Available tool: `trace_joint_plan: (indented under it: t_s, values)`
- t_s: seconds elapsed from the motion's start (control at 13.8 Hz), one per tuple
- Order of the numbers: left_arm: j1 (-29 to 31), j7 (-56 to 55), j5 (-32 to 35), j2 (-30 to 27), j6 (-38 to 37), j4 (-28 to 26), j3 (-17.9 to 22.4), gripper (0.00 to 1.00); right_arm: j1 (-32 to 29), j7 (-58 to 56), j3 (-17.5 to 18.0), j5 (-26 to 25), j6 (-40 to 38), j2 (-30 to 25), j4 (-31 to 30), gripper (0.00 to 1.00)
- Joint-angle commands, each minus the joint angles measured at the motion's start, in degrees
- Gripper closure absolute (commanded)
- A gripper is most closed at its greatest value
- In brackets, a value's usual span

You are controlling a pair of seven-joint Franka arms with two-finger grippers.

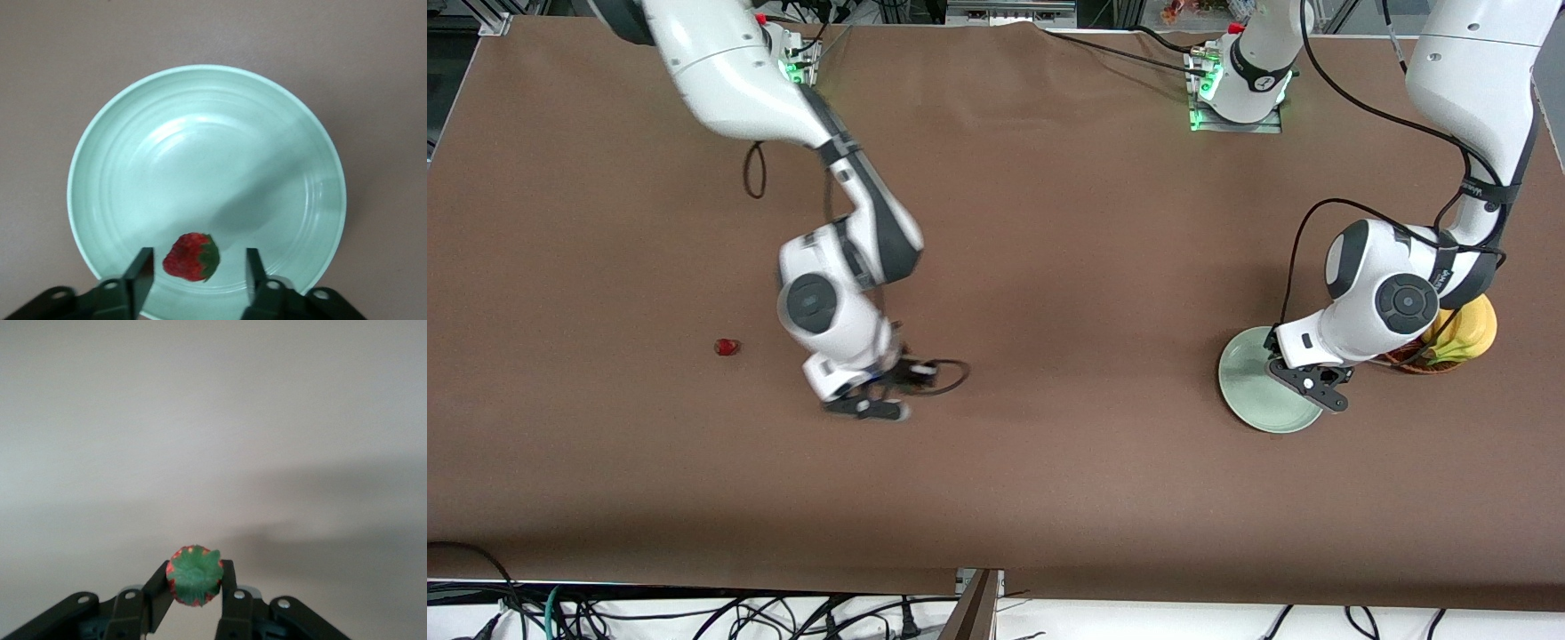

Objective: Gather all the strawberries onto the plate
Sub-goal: 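Lower the strawberry onto the plate while the right gripper carries its strawberry, then release the second strawberry mid-table with the right gripper while the left gripper withdraws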

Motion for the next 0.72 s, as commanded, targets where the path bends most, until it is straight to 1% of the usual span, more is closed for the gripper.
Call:
trace_joint_plan:
  t_s: [0.0,0.14,0.29,0.36,0.51,0.65]
  values:
    - [0.08,0.70,0.38,-1.29,-0.64,0.56,-0.68,0.00,5.76,8.17,-0.65,0.93,6.95,3.91,3.15,0.74]
    - [0.08,0.62,0.38,-4.00,-2.99,1.35,-1.29,0.00,9.55,14.41,0.05,0.93,9.70,6.11,6.30,0.74]
    - [0.26,0.53,-1.62,-5.95,-8.86,4.41,-2.26,0.00,12.62,18.55,0.05,0.84,9.70,7.79,9.39,0.73]
    - [0.26,0.53,-4.25,-6.22,-13.60,7.82,-2.26,0.00,13.68,20.14,0.05,0.84,9.96,8.32,9.92,0.71]
    - [0.26,0.27,-10.39,-5.96,-22.05,14.15,-2.26,0.00,16.05,22.34,0.05,0.84,13.90,9.72,10.01,0.70]
    - [0.00,-2.44,-15.24,-5.95,-24.10,16.02,-2.26,0.00,17.73,26.03,0.05,0.84,17.60,11.13,10.01,0.64]
